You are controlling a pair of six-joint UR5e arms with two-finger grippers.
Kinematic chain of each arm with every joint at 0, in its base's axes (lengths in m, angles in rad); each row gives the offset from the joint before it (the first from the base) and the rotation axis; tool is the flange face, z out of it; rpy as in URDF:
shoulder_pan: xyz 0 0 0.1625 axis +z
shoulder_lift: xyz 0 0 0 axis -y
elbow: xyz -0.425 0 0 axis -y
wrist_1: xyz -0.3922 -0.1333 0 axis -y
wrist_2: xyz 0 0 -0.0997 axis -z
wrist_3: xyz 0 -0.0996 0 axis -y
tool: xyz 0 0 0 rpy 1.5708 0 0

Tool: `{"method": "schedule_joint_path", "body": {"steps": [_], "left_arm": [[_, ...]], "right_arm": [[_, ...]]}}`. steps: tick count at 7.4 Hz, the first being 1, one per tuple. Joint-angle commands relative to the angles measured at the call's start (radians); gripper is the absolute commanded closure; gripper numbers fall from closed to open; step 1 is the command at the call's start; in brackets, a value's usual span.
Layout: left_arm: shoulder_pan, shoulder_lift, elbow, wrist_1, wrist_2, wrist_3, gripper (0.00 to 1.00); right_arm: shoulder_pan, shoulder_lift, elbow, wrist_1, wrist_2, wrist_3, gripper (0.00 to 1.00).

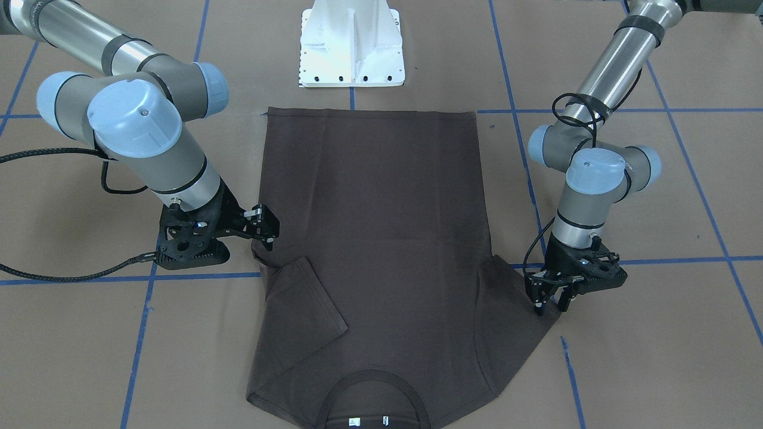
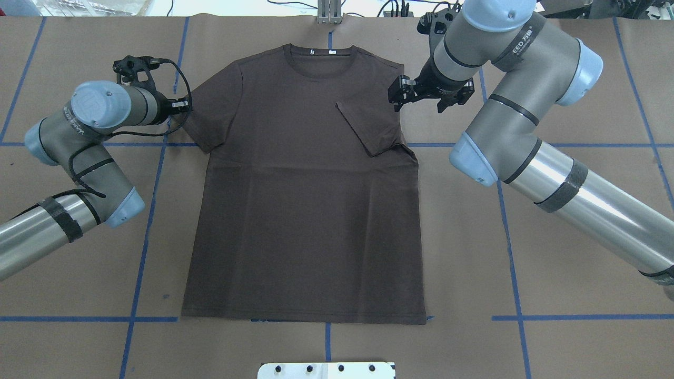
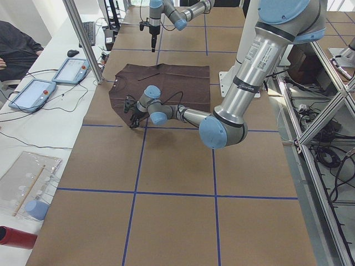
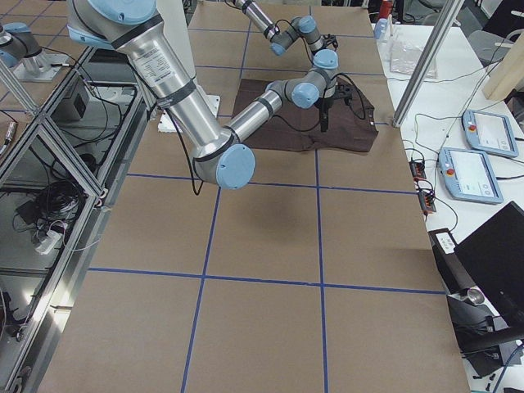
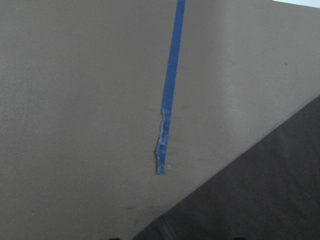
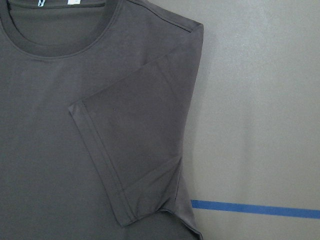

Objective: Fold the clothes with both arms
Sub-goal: 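Bring the left gripper to the other sleeve while the right gripper holds position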

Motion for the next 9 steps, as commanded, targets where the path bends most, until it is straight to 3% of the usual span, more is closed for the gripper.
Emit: {"method": "schedule_joint_path", "body": {"steps": [1, 4, 5, 7, 9], "left_arm": [[0.001, -0.002, -0.004, 0.001, -0.001, 0.019, 1.00], [0.001, -0.033, -0.018, 0.041, -0.011, 0.022, 1.00], [0.001, -0.072, -0.058, 0.143, -0.013, 0.022, 1.00], [0.004, -0.238, -0.069, 0.332, -0.016, -0.003, 1.00], [0.019, -0.379, 0.056, 0.344, -0.027, -0.101, 1.00]], "right_arm": [[0.000, 0.000, 0.000, 0.001, 0.000, 0.001, 0.00], [0.000, 0.000, 0.000, 0.001, 0.000, 0.001, 0.00], [0.000, -0.002, 0.000, 0.001, 0.000, 0.001, 0.00], [0.000, -0.003, 0.002, 0.002, 0.002, 0.001, 0.00], [0.002, -0.008, 0.002, 0.005, 0.002, 0.000, 0.00]]}}
